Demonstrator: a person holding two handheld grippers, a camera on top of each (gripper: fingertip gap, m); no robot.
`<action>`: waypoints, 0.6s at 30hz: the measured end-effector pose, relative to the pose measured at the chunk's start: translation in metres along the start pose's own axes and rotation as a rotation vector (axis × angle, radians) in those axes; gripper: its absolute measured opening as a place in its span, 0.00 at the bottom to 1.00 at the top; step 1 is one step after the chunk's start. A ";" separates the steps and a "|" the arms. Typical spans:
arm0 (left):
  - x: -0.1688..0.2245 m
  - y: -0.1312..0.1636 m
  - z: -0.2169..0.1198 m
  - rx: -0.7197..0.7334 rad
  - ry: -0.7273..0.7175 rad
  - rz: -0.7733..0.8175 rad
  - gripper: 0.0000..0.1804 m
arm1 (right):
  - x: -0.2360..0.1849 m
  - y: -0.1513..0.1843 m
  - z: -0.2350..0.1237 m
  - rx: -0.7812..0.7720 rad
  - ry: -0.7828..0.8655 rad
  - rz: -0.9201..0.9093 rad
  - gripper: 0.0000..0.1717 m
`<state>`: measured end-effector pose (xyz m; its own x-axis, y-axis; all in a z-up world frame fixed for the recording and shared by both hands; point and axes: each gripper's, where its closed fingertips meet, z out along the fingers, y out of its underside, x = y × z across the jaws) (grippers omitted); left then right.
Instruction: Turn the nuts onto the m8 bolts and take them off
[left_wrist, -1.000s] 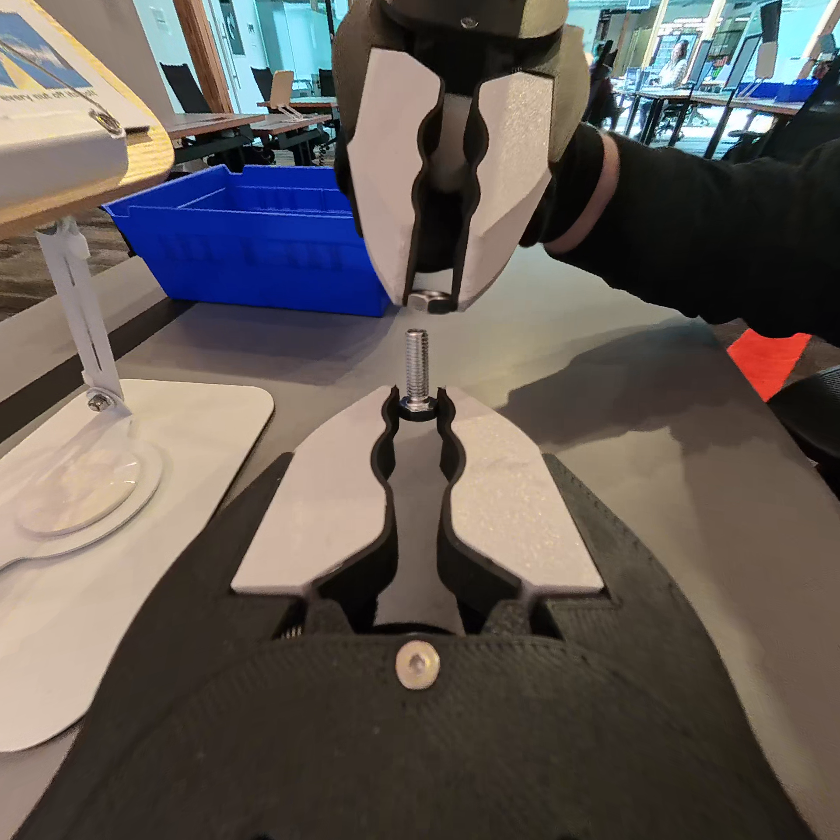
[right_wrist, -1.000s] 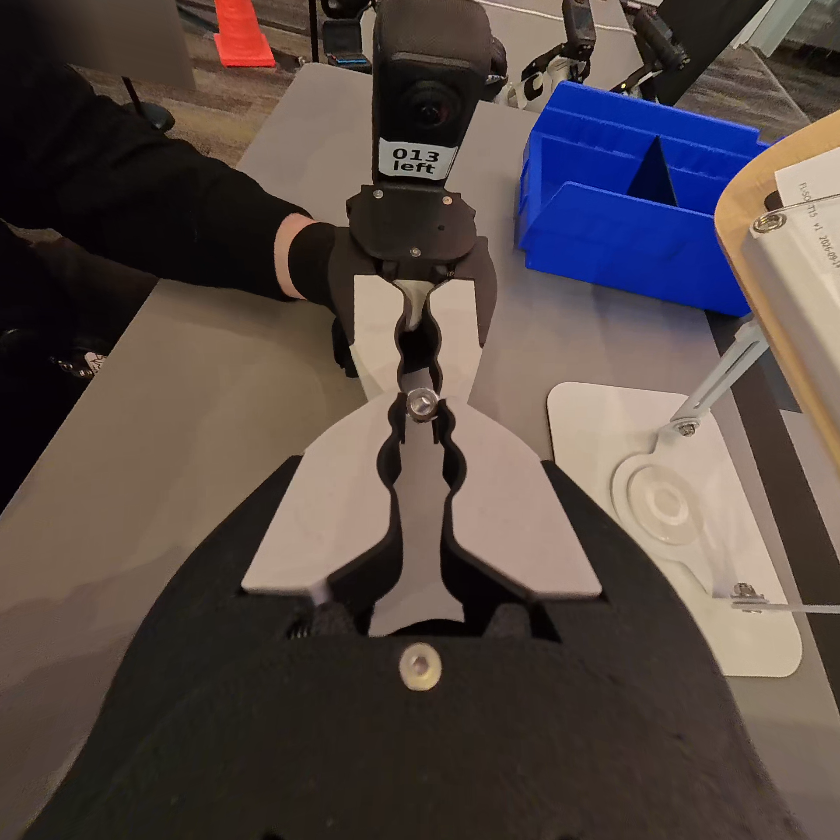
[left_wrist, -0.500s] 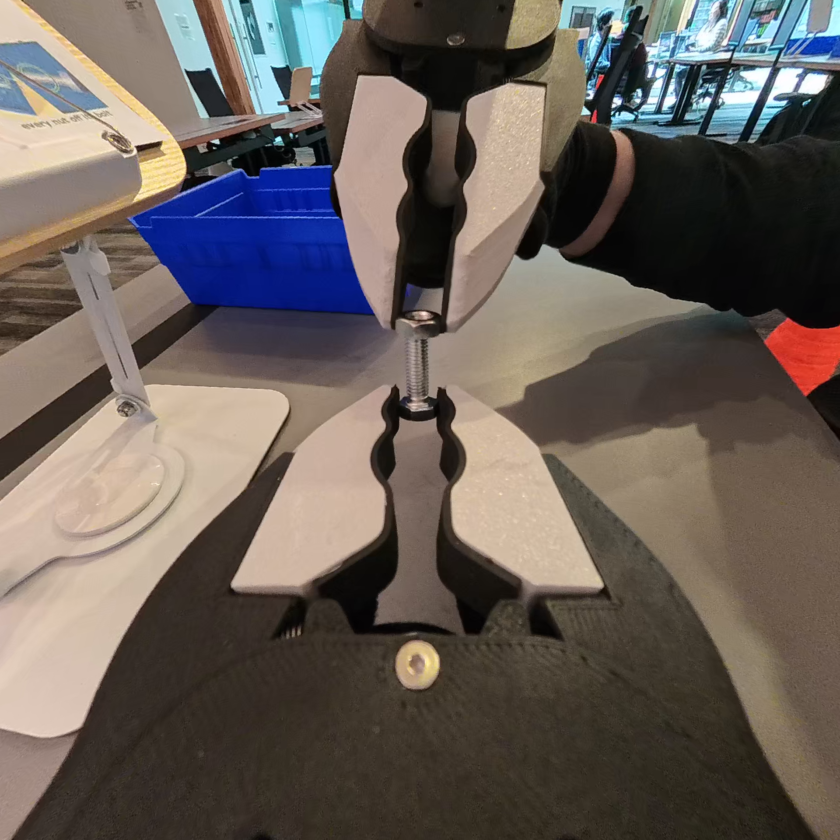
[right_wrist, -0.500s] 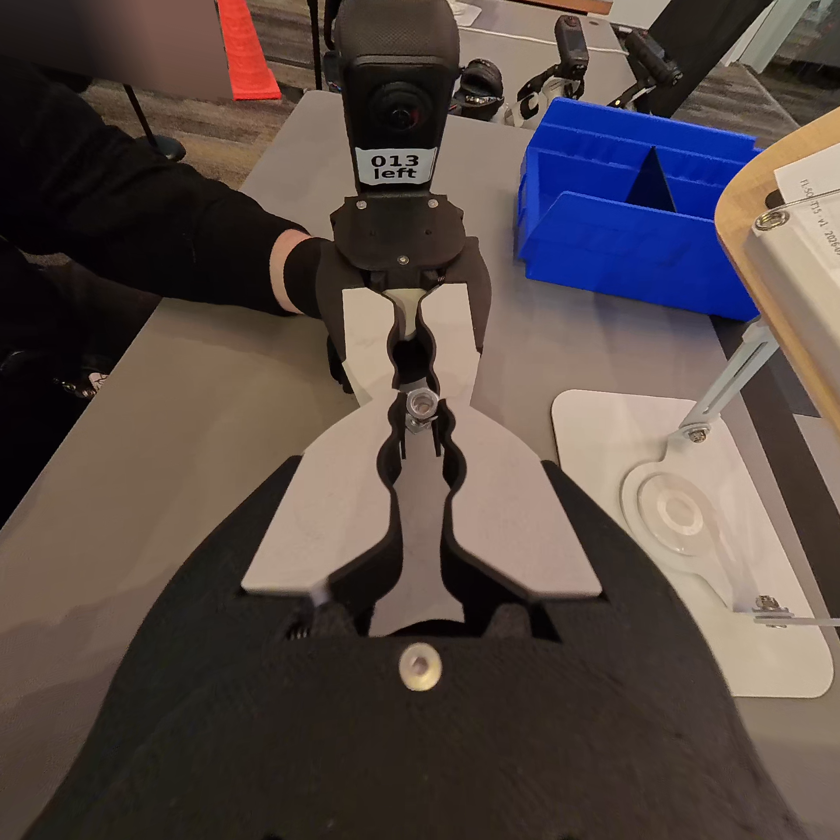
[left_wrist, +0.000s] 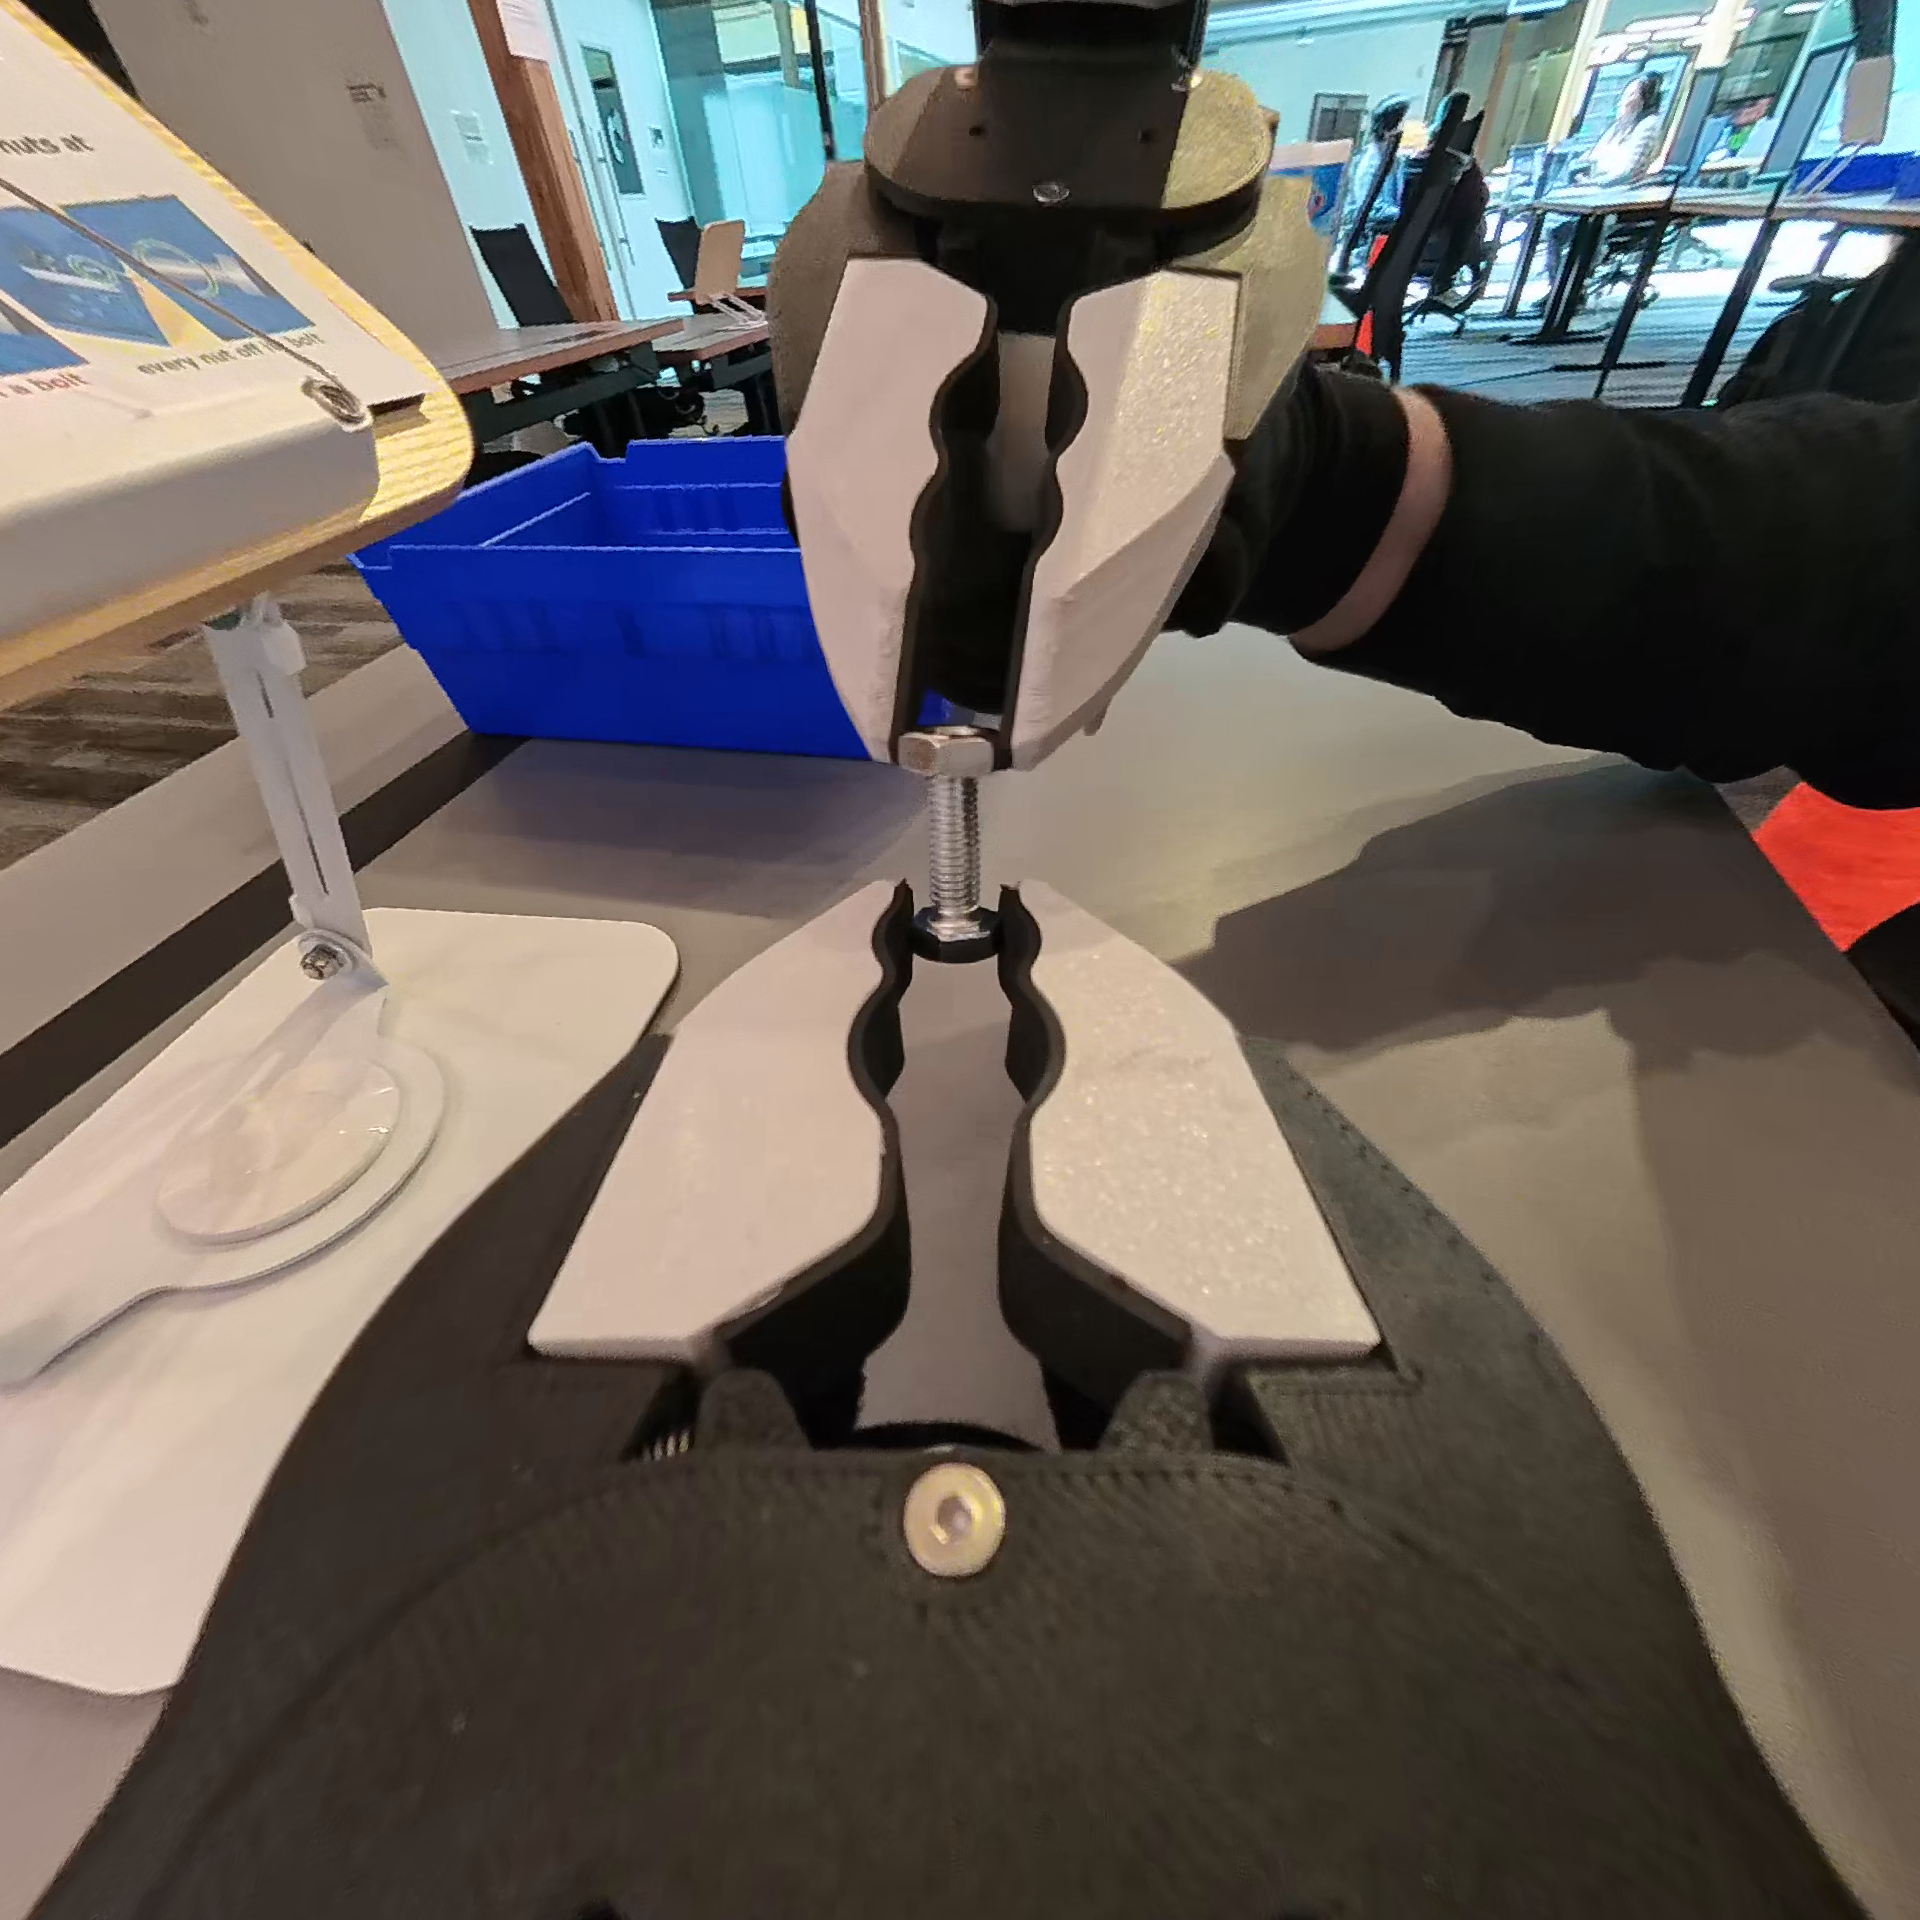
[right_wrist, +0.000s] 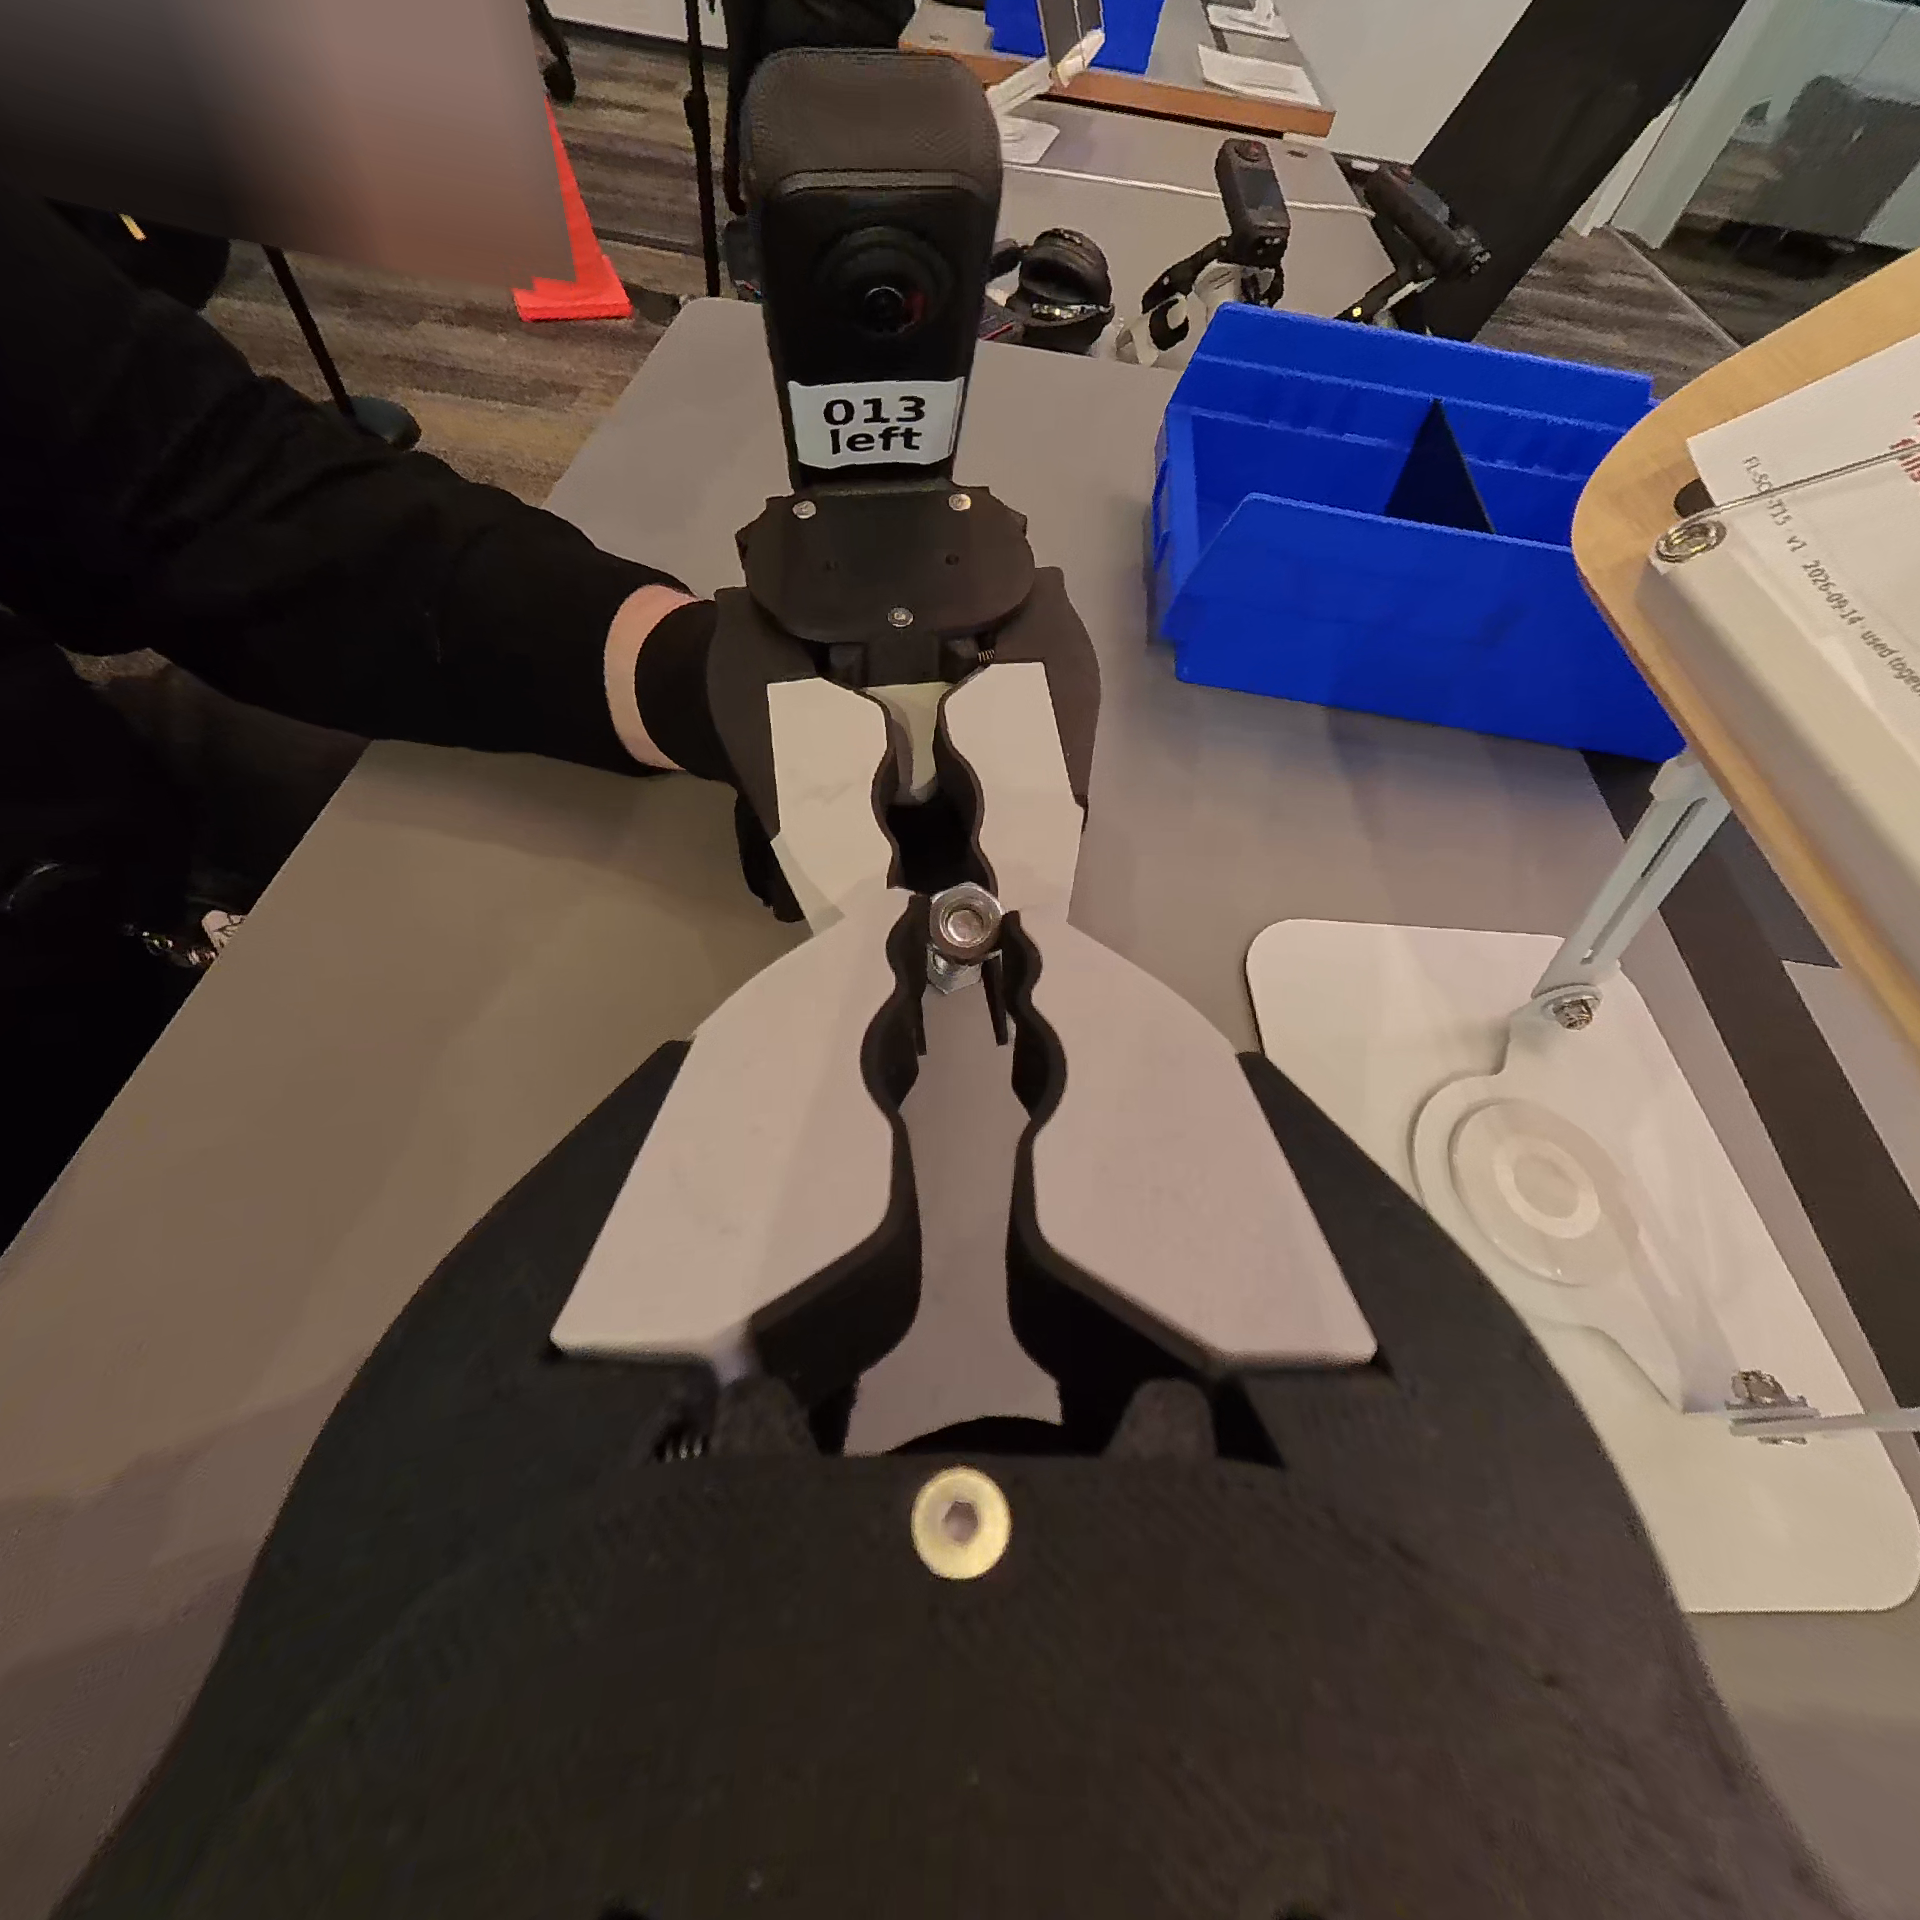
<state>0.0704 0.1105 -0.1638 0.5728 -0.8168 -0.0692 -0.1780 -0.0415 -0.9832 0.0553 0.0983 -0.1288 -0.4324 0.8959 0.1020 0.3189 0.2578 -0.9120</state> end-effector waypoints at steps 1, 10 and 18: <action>-0.001 0.000 0.000 -0.004 -0.014 0.008 0.09 | 0.001 0.000 0.000 0.003 0.005 0.006 0.08; -0.022 0.010 0.004 -0.094 -0.212 0.086 0.09 | 0.016 0.011 0.001 -0.021 0.125 0.074 0.08; -0.039 0.018 0.001 -0.174 -0.364 0.163 0.09 | 0.029 0.017 0.007 -0.021 0.240 0.180 0.08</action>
<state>0.0455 0.1422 -0.1790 0.7653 -0.5659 -0.3068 -0.4035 -0.0505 -0.9136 0.0421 0.1261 -0.1440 -0.1566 0.9871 0.0330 0.3904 0.0926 -0.9160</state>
